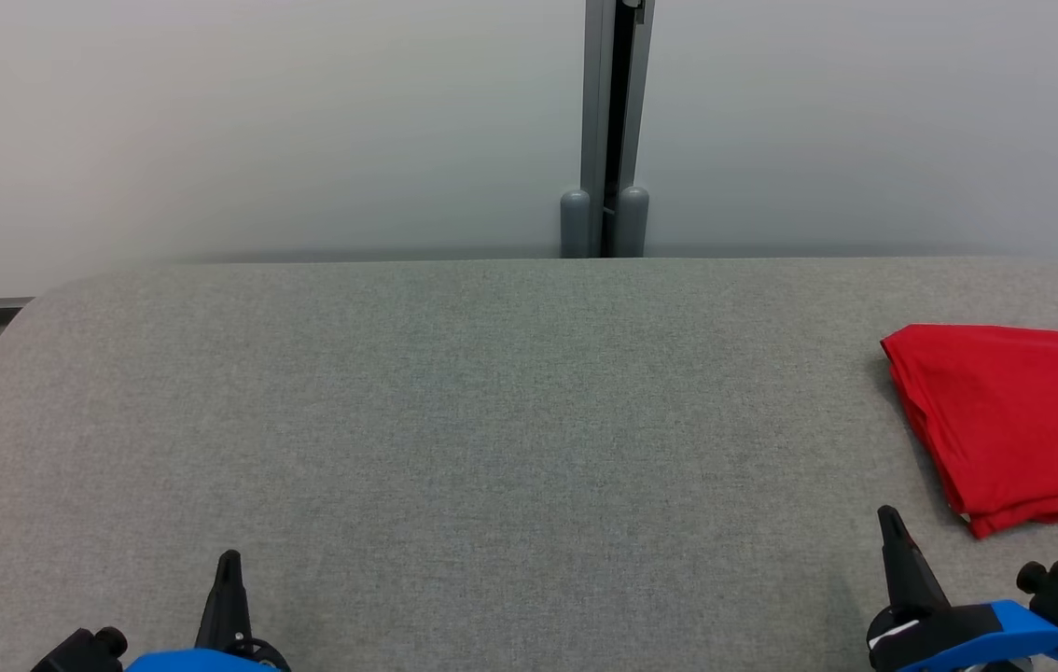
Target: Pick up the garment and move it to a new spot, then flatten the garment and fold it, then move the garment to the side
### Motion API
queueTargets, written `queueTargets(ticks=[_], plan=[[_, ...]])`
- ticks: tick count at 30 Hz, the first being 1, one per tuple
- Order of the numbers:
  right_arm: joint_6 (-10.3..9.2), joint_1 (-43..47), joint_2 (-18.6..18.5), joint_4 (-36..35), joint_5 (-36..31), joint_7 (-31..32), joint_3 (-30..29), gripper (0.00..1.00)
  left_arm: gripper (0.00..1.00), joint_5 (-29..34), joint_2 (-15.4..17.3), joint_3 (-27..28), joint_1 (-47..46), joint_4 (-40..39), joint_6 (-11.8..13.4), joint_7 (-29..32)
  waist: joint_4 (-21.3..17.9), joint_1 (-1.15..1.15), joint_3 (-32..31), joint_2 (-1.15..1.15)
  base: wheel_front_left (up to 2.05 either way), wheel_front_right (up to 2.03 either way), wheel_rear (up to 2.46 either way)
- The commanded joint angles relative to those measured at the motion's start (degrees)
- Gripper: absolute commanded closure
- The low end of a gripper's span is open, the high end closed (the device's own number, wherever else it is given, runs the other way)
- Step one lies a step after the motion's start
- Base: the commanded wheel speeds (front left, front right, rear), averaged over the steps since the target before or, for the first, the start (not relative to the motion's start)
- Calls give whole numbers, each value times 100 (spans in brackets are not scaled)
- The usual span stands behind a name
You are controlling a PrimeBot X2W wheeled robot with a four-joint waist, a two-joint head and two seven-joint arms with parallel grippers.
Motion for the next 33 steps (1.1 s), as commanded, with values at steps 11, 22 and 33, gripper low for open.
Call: queueTargets(ticks=[11, 22, 33], plan=[[1, -204, -22, -205, 943, 224, -96, 100, 100, -783, 1, 178, -332, -139, -96, 217, 11, -1, 12, 0, 0, 0, 0], [1, -254, -24, -305, 1702, 420, -163, 100, 100, -1424, -16, 296, -449, -186, -147, 409, 23, -1, 25, 0, 0, 0, 0], [1, -290, -27, -389, 2387, 585, -223, 100, 100, -1998, -32, 406, -552, -222, -189, 580, 34, -1, 37, 0, 0, 0, 0]])
